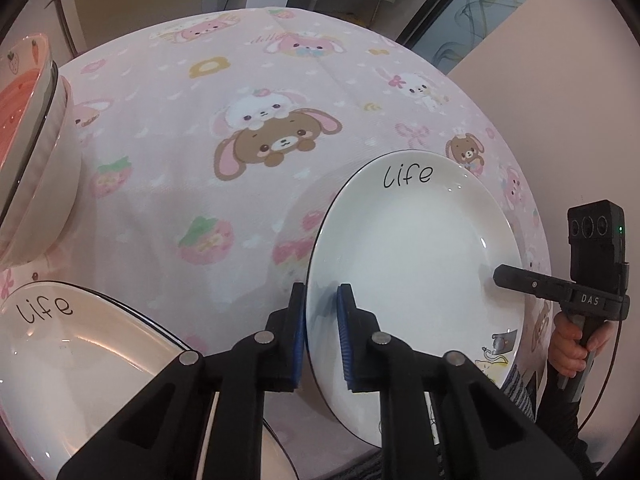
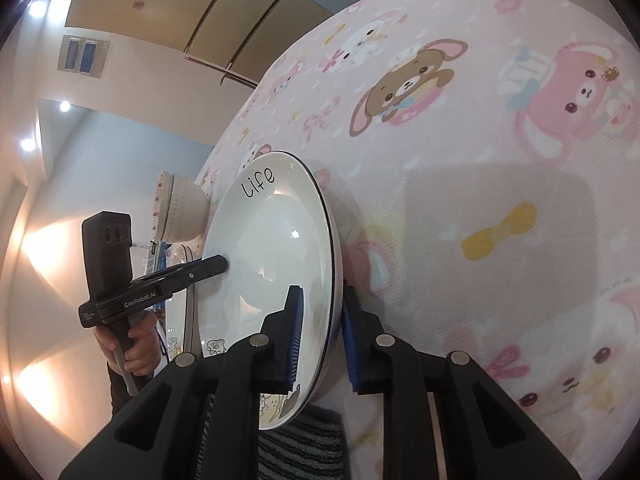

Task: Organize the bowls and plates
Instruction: 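Move the left tool to the second 'Life' plate and close on its rim, then lift the 'Life' plate with the left tool and carry it over the plate stack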

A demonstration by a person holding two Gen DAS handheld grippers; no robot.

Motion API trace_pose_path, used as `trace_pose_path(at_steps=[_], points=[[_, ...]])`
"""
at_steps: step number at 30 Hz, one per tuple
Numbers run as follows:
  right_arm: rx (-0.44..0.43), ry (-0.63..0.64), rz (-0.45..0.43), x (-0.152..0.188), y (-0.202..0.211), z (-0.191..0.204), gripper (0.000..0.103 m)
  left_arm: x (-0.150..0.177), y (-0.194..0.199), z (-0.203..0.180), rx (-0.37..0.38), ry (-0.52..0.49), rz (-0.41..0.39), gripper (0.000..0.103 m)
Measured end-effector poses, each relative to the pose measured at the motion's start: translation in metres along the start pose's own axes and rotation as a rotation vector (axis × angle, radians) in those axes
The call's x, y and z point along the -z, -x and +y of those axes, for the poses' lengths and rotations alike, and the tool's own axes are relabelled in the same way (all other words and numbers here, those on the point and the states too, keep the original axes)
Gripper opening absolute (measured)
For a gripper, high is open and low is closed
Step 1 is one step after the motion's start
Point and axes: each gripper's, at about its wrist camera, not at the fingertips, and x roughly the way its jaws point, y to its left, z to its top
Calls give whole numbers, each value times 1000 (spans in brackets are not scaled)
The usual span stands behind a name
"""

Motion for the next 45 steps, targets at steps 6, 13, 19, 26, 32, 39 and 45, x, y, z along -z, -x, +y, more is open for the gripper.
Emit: trace_pose_path(at_steps=[6, 13, 19, 26, 32, 39, 45], points=[[42, -1, -24, 2, -1, 7, 21, -1, -4, -12, -60, -21, -8, 21], [185, 18, -75, 9, 0, 23, 17, 16, -1, -38, -231, -38, -125, 25], [260, 52, -75, 8, 2, 38, 18, 19, 7, -38, -216, -20, -129, 24], [293, 50, -128, 14, 17, 54, 17, 23, 25, -47, -218, -21, -130, 24], [257, 77, -129, 18, 30, 73, 16, 33, 47, -47, -206, 0, -175, 24], [261, 139, -137, 27, 32, 109, 16, 49, 85, -45, -211, 11, -230, 24], [250, 190, -142, 34, 35, 140, 16, 65, 112, -38, -218, 25, -266, 24]])
